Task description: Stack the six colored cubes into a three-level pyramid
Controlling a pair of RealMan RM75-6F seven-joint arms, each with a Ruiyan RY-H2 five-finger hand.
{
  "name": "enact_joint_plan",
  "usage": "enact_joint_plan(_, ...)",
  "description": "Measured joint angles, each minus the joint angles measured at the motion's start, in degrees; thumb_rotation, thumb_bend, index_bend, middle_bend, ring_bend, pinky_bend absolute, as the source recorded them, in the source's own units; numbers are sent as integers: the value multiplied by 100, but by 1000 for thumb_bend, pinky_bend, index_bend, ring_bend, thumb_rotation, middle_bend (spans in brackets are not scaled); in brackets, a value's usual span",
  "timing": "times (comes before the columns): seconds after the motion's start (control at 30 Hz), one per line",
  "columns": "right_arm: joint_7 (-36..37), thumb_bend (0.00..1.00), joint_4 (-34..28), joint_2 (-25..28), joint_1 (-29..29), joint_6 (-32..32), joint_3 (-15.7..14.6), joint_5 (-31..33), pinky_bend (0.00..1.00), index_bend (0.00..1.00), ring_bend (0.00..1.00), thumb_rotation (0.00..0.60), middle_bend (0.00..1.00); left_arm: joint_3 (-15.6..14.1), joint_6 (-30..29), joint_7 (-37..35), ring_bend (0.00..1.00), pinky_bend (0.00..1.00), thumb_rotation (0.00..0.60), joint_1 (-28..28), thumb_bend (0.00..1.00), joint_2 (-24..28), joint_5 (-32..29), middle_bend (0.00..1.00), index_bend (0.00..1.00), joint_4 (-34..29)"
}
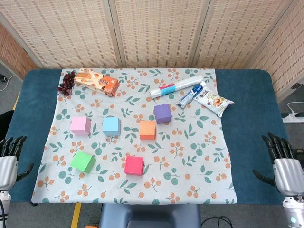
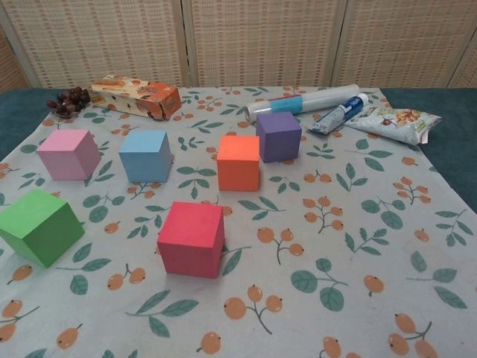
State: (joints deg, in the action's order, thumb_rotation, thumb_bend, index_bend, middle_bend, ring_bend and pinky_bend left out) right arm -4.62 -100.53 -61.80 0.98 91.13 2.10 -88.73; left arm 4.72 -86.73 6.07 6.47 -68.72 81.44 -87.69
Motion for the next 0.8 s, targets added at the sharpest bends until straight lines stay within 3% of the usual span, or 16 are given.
enact_joint_plan(0.43, 226, 0, 60, 98, -132, 126, -58, -182, 0, 0, 0, 600, 0, -19, 133, -25, 38, 20, 600, 126, 292, 69, 223, 113, 110, 9)
enact_joint_plan(0.63, 232, 0, 18, 204, 3, -58, -13, -247, 0, 0, 0, 600, 0, 182, 758, -174, 57, 33, 600, 596, 291, 160, 175, 121, 134, 45)
enact_joint_plan(0.8, 208, 0, -121, 396, 192, -276, 50, -308, 0, 0, 0, 600, 0, 402, 1799, -350, 68, 51, 600, 1234, 292, 241, -51, 136, 163, 257)
